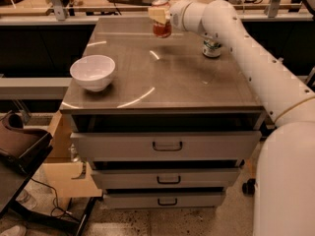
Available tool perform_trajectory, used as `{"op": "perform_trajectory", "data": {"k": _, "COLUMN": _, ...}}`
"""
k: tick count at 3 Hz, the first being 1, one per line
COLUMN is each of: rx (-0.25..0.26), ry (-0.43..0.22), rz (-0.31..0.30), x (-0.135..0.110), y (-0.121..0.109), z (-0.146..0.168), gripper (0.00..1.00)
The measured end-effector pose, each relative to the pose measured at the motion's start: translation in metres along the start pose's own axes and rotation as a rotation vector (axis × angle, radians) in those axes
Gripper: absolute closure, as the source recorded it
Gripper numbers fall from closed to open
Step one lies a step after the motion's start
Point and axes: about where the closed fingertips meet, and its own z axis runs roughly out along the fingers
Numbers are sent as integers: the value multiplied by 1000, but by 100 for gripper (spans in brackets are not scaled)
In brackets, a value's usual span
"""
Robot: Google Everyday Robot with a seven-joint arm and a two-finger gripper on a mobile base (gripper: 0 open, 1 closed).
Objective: Pick coke can
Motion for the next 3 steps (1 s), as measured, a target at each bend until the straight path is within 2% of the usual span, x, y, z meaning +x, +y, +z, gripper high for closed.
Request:
{"op": "perform_trajectory", "data": {"k": 1, "rx": -2, "ry": -1, "rz": -38, "x": -29, "y": 2, "z": -29, "gripper": 100}}
{"op": "perform_trajectory", "data": {"k": 3, "rx": -66, "ry": -74, "rz": -103, "x": -91, "y": 18, "z": -64, "gripper": 100}}
